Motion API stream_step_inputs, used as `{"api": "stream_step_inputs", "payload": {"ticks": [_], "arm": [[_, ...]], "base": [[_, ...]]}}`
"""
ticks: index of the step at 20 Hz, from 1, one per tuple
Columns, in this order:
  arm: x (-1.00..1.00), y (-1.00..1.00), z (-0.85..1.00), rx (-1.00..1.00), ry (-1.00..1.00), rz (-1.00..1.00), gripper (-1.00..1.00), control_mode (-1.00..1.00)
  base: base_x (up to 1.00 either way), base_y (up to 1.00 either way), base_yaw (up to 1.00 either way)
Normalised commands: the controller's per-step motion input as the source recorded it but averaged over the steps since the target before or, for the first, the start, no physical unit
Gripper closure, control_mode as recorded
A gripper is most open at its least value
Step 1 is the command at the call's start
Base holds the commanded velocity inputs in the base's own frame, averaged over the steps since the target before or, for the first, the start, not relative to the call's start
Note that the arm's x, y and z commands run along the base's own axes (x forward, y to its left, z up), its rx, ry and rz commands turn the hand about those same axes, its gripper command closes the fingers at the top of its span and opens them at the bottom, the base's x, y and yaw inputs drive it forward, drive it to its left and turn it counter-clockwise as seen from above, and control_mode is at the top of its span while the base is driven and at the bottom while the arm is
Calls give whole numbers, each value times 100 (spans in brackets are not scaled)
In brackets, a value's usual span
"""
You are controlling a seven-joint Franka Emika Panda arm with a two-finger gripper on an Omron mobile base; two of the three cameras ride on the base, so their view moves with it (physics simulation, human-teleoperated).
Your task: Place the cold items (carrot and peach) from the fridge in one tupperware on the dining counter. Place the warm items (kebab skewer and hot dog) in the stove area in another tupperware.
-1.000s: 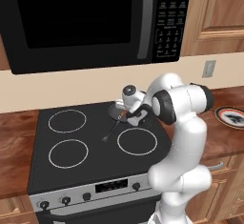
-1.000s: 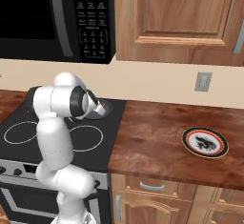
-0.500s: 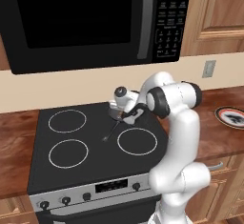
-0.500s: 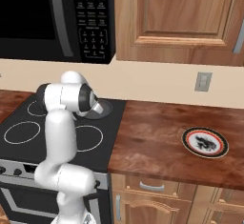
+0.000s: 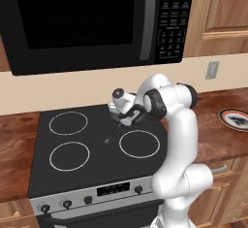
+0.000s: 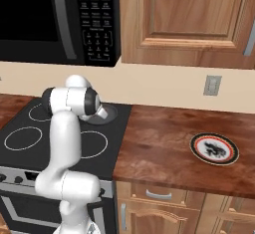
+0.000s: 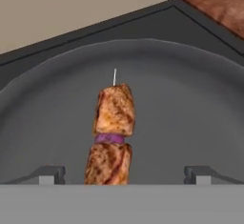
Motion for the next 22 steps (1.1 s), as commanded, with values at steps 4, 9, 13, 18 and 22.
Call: {"api": "stream_step_inputs", "payload": {"ticks": [4, 9, 13, 18, 22], "arm": [[29, 0, -66, 0, 10, 0, 100, -100], [3, 0, -78, 4, 1, 0, 100, -100], [0, 0, -98, 5, 0, 0, 100, -100], [0, 0, -82, 16, -7, -3, 100, -100], [0, 0, -59, 30, -25, -7, 100, -100]], "base": [[0, 0, 0], [0, 0, 0], [0, 0, 0], [0, 0, 0], [0, 0, 0]]}}
